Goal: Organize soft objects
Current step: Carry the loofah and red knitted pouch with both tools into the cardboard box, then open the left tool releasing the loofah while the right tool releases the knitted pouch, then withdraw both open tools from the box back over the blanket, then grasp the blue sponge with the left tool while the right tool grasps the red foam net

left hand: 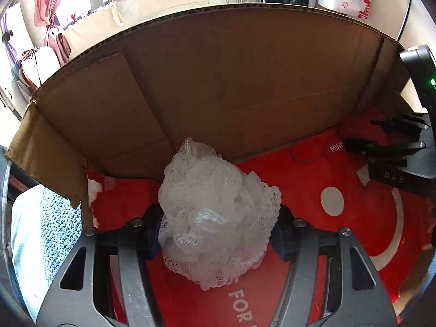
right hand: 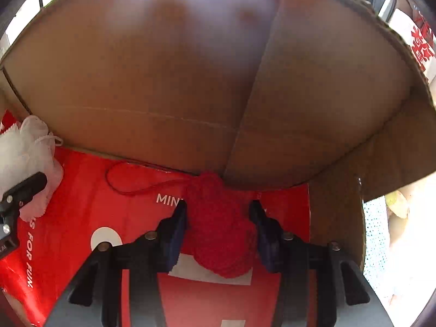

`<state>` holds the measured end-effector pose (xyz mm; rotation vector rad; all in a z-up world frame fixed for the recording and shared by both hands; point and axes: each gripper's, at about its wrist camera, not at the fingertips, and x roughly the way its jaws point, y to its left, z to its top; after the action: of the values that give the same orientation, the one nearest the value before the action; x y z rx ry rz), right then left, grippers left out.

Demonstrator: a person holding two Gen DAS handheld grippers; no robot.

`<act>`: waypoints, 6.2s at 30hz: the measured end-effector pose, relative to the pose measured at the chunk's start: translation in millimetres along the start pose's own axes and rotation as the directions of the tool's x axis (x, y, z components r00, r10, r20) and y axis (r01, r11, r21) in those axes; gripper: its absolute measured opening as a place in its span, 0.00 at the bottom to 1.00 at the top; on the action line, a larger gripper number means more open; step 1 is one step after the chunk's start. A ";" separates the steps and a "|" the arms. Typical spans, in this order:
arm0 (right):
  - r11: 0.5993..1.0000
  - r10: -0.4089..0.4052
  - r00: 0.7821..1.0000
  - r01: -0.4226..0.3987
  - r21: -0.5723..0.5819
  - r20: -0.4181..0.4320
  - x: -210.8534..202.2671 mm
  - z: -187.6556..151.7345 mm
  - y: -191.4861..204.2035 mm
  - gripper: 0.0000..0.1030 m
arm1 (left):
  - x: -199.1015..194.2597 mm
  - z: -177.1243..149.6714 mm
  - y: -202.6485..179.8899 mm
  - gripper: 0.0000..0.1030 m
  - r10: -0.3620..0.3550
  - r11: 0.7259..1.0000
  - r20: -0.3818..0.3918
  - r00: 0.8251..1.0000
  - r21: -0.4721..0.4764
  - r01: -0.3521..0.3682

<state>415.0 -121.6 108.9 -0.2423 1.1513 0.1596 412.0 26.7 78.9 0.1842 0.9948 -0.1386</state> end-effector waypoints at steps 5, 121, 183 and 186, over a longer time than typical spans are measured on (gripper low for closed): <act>1.000 0.010 1.000 -0.010 0.000 -0.001 -0.8 1.5 -1.4 0.47 | 0.3 2.7 1.4 0.59 -0.001 1.000 0.000 1.000 -0.007 0.001; 0.981 -0.046 0.800 -0.075 0.177 0.598 -176.9 -379.0 33.9 1.00 | -220.1 -326.6 -110.4 1.00 0.112 0.979 0.571 0.813 -0.203 0.008; 0.972 0.178 0.882 -0.227 0.064 0.436 -134.8 -251.5 70.6 0.97 | -140.3 -247.2 -38.5 0.86 0.012 0.999 0.145 0.989 0.043 -0.019; 0.966 0.213 0.883 -0.254 0.045 0.418 -129.7 -249.8 72.7 0.66 | -141.2 -247.2 -38.3 0.49 -0.063 0.997 0.141 0.988 0.048 0.057</act>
<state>124.7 -119.4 123.6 0.0232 0.7604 0.3506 126.0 47.5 63.1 0.1823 0.8557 -0.2258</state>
